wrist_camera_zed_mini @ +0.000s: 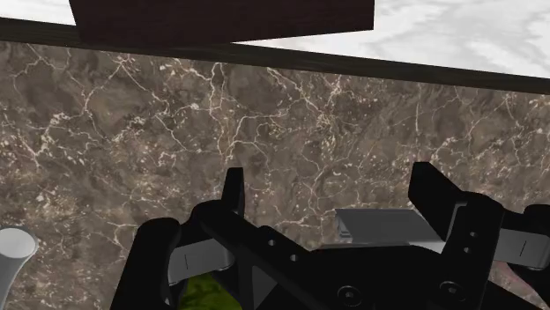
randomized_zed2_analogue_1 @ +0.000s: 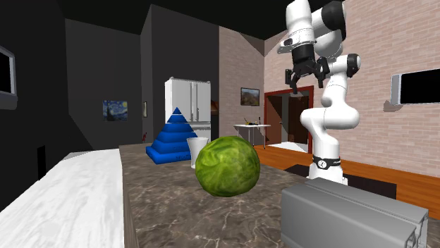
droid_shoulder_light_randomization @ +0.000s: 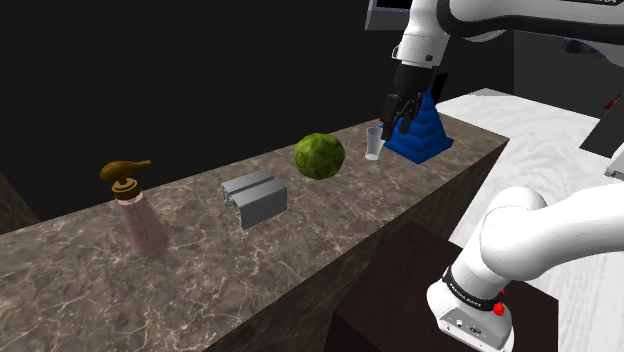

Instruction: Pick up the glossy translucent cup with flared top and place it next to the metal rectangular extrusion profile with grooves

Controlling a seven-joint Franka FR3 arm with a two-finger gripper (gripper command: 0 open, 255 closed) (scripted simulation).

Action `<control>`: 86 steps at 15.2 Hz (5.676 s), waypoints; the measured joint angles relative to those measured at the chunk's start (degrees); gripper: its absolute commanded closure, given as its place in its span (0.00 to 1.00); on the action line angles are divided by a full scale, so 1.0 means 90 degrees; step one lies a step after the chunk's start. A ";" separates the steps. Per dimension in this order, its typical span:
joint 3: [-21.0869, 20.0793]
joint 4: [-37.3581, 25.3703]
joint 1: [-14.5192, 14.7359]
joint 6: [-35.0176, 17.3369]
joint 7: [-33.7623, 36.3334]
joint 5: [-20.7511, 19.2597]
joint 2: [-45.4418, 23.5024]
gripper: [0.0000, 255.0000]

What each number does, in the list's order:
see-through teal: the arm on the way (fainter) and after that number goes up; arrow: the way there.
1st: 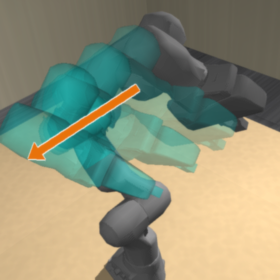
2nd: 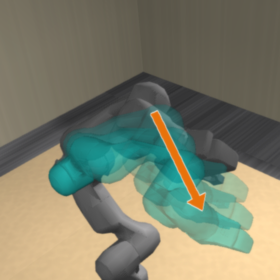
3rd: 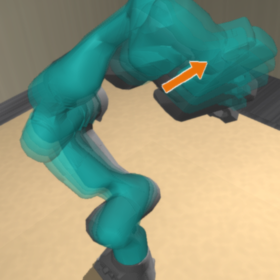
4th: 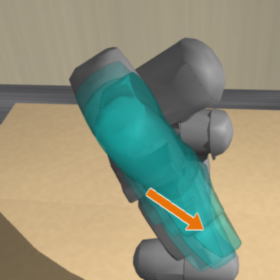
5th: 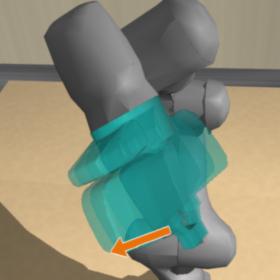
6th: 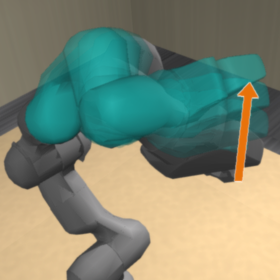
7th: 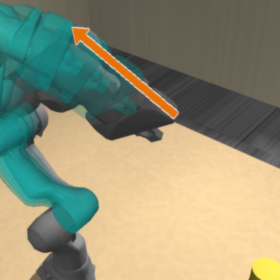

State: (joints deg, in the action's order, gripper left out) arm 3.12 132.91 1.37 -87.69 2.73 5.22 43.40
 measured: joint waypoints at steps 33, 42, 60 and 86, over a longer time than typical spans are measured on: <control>0.3477 -0.3908 -0.1236 -0.1024 -0.4931 0.1411 -0.6327 0.00; 0.3181 -0.7176 -0.2895 0.0037 -0.5646 0.2674 -0.9161 0.00; 0.3119 -0.6756 -0.2813 -0.0483 -0.5770 0.2784 -0.9332 1.00; 0.3145 -0.8083 -0.3111 0.0818 -0.5391 0.2711 -0.9226 1.00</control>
State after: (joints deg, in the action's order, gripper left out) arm 31.42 60.16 -26.63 -80.33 -45.79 29.62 -39.64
